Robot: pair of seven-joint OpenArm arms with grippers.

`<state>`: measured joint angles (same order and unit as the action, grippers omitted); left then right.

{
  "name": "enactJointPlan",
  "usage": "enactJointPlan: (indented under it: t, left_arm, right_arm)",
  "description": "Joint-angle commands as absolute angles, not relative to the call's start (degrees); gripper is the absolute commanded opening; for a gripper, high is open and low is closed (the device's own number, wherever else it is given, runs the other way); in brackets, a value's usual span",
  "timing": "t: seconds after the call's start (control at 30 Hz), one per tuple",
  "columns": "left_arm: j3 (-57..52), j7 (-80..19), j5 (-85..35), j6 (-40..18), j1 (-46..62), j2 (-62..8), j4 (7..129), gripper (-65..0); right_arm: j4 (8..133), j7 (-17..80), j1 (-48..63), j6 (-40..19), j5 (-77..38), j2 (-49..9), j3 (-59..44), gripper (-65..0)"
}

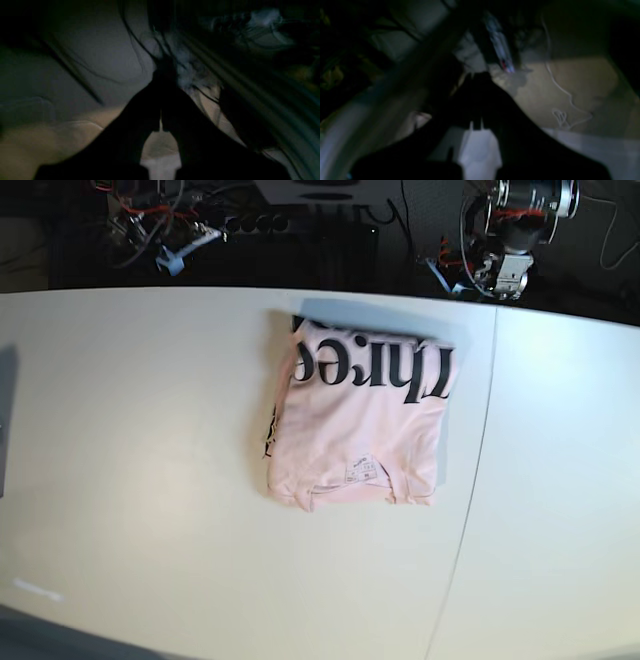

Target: Fold the T-shirt properly

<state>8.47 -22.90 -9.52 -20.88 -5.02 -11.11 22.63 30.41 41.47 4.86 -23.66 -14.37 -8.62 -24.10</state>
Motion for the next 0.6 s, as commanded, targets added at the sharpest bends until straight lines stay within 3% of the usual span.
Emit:
enactJointPlan:
  t: [0.0,0.23,0.4,0.57]
  left_arm:
    - [11.0,-26.0,-8.0,-19.8,-6.4,-11.6,22.9,-65.0]
    - [23.8,-26.0,-8.8,-18.2,-9.7,-11.4,23.0,-65.0]
    - [24.6,-26.2,-9.7,-18.2,-8.1,-11.4,23.0,-65.0]
    - [24.6,-25.3,-10.3,-18.2,-7.4,-11.4,23.0,-65.0]
  right_arm:
    - [30.7,42.3,4.1,-19.1,-13.3,-8.8,-24.3,-65.0]
    - [30.9,42.7,-0.8,-18.4,-11.3,-7.7,-24.3,-65.0]
    - [30.9,48.3,-0.8,-18.4,-11.3,-7.7,-24.3,-65.0]
    - [30.9,47.9,-0.6,-18.4,-12.1,-7.7,-24.3,-65.0]
